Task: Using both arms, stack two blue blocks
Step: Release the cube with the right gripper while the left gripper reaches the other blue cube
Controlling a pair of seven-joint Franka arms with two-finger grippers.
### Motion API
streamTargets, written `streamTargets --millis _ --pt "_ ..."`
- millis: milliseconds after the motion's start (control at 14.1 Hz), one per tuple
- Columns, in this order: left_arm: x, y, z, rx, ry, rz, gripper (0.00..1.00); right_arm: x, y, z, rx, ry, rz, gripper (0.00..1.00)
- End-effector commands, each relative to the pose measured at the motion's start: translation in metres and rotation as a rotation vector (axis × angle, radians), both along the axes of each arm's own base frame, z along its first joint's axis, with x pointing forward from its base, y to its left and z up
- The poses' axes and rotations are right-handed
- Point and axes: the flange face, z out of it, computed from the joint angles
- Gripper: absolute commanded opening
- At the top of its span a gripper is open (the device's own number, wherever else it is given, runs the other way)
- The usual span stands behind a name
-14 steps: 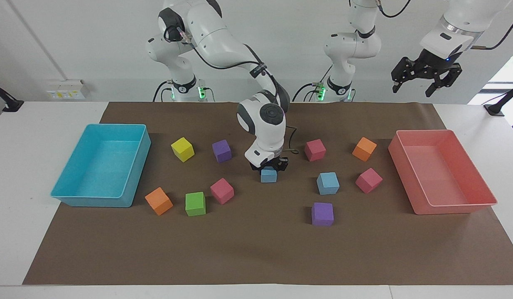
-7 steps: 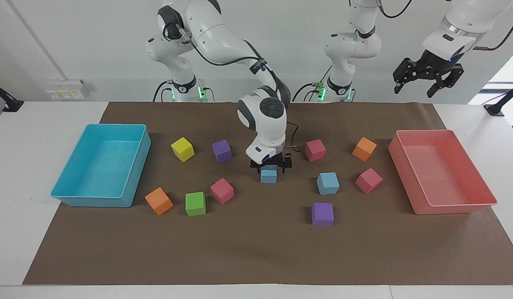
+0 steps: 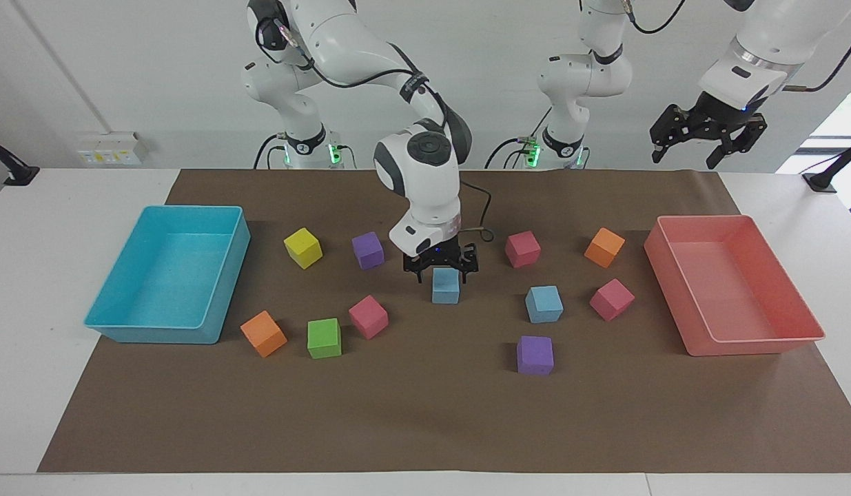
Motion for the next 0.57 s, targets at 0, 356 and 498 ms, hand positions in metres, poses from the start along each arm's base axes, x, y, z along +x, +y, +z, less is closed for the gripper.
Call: streamTargets --millis 0,356,498 --pt "0.015 -0.027 -0.008 0.017 -0.023 0.001 1.0 0.0 -0.049 0.02 0.025 0.011 0.044 1.0" --pt "0.032 -0.073 -0.056 0.024 -0.043 0.003 1.0 0.006 -0.102 0.008 0.266 0.087 0.114 1.0" --pt "0.037 -0.08 -0.075 0.023 -0.047 -0.003 1.0 0.001 -0.119 0.001 0.327 0.097 0.115 1.0"
